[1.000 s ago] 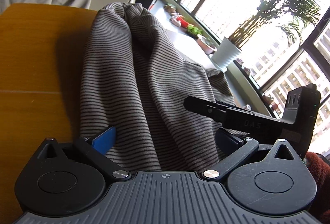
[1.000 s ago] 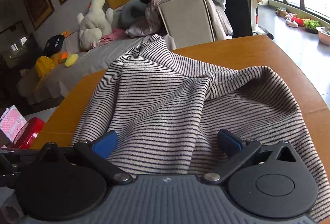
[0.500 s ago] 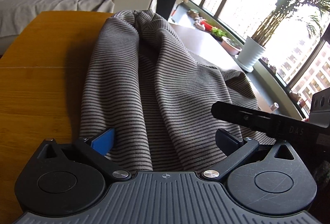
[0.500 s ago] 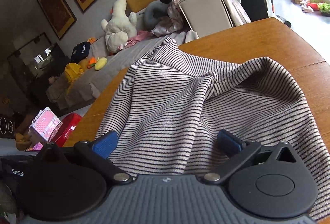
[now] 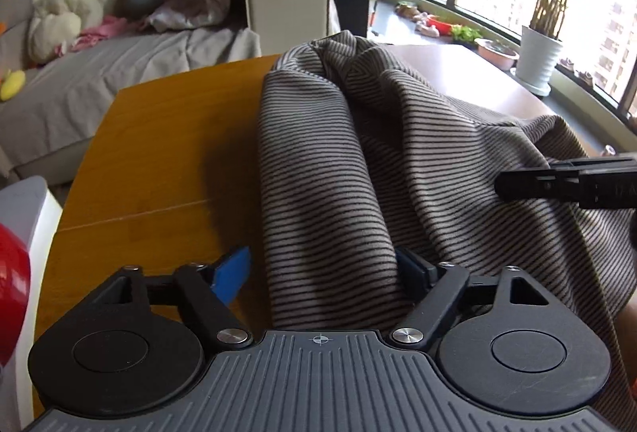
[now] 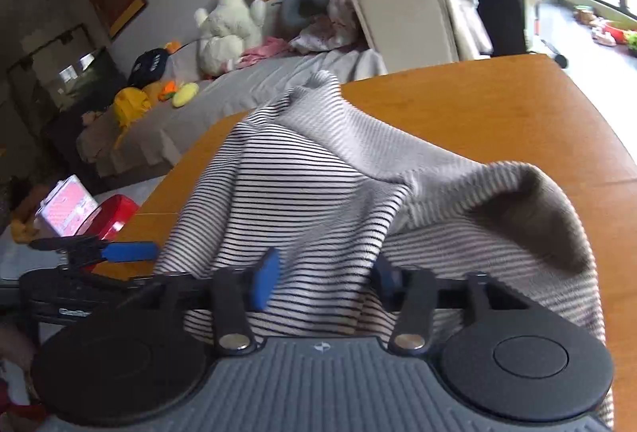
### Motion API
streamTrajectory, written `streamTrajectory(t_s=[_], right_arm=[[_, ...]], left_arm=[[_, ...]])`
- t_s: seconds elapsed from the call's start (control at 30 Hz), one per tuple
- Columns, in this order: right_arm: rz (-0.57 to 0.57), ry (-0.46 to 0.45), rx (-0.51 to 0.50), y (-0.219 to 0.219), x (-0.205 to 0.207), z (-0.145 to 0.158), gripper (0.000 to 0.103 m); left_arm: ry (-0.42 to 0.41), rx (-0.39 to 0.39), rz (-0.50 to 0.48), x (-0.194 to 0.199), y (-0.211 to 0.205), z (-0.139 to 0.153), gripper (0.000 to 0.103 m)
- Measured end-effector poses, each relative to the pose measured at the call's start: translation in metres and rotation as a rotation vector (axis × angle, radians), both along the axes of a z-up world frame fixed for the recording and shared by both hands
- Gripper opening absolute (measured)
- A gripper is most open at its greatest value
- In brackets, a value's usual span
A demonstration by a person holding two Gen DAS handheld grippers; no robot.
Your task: Fold clothes
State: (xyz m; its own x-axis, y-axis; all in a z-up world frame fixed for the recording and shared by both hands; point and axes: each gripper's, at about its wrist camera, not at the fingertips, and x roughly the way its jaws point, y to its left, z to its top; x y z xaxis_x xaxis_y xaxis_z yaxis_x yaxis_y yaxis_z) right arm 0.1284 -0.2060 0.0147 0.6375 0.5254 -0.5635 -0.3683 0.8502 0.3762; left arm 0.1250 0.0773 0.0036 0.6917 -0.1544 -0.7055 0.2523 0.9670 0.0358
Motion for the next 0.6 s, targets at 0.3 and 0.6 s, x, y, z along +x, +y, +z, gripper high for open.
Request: streamTrajectory(t_s=[0.3, 0.6], right_arm=[[-0.200, -0.154, -0.190, -0.065, 0.071, 0.051, 0.010], [-0.341, -0.156, -0.394, -0.097, 0.031, 0.025, 0.044]], left_arm=[[-0.177, 0.301, 0.024, 0.045, 0.014, 0.014, 0.025], [-0.254, 0.177, 0.255, 0.092, 0.080, 0.070, 0.043]])
